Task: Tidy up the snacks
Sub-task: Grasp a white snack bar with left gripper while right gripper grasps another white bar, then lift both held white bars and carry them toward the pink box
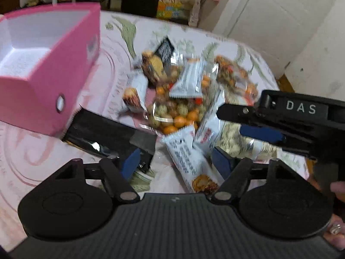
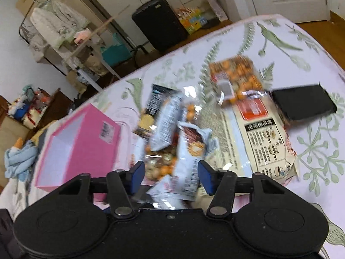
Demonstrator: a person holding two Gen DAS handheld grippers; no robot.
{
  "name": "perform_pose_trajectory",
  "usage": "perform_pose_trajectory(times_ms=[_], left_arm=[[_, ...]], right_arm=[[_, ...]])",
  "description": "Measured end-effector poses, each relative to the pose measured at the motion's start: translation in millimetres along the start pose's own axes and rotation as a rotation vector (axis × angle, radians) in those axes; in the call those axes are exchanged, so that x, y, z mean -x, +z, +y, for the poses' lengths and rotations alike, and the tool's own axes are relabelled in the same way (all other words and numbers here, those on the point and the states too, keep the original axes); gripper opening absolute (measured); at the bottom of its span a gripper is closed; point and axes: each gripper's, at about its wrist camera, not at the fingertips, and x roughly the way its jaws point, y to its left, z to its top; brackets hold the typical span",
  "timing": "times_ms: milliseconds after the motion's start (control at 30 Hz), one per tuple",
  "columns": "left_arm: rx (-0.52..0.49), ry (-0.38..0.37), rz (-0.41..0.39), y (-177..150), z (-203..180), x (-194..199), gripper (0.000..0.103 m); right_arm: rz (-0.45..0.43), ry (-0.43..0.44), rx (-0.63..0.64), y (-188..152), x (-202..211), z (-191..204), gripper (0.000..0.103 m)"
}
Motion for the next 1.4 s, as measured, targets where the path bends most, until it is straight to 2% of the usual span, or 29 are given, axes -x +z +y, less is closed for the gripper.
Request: perform_pose_trajectory(times_ms=[167, 267, 400, 500, 533, 567, 667, 733, 933, 1067, 1267, 1300, 1400], left_arm=[[0.010, -0.023, 0.023, -8, 4, -19, 0.069], [-0.004, -0.031, 0.013, -11, 1, -23, 0.069], [-0.015, -0.048, 0.021, -13, -4, -27, 0.069], [-0.022, -0.051, 0.050, -13, -6, -30, 0.047], [-0.026, -0.049, 0.064, -12, -6, -29, 0.032], [-0.027, -0.069, 0.078, -11, -6, -29, 0.029], [0.025, -0.129, 0.128, -8, -2, -29, 0.027], [0.037, -0.141, 0.146, -8, -1, -27, 0.026], [0.001, -0.129, 0.175, -5, -7, -15, 0.026], [-0.035, -0.105, 0.220, -5, -9, -4, 0.026], [-0.045, -0.075, 0.279, -10, 1, 13, 0.026], [-0.050, -0.088, 0.283, -10, 2, 17, 0.026], [-0.077, -0.084, 0.282, -9, 4, 30, 0.026]], right_arm=[[0.015, 0.023, -0.005, -2, -21, -14, 0.053], [0.012, 0.006, 0.056, -5, -29, -8, 0.051], [0.007, -0.043, 0.141, -10, -36, -1, 0.037], [0.007, -0.034, 0.129, -7, -31, -3, 0.033], [0.006, -0.031, 0.125, -5, -30, -5, 0.032], [0.001, -0.024, 0.119, -4, -27, -6, 0.032], [-0.014, -0.011, 0.109, -2, -22, -9, 0.031], [-0.026, -0.005, 0.112, -2, -17, -9, 0.031], [-0.054, -0.010, 0.099, 0, 1, -11, 0.031], [-0.062, -0.046, 0.108, -2, 16, -10, 0.031], [0.002, -0.129, 0.133, -9, 25, -5, 0.031], [0.003, -0.139, 0.134, -13, 27, -4, 0.031], [0.001, -0.133, 0.134, -23, 34, -1, 0.031]])
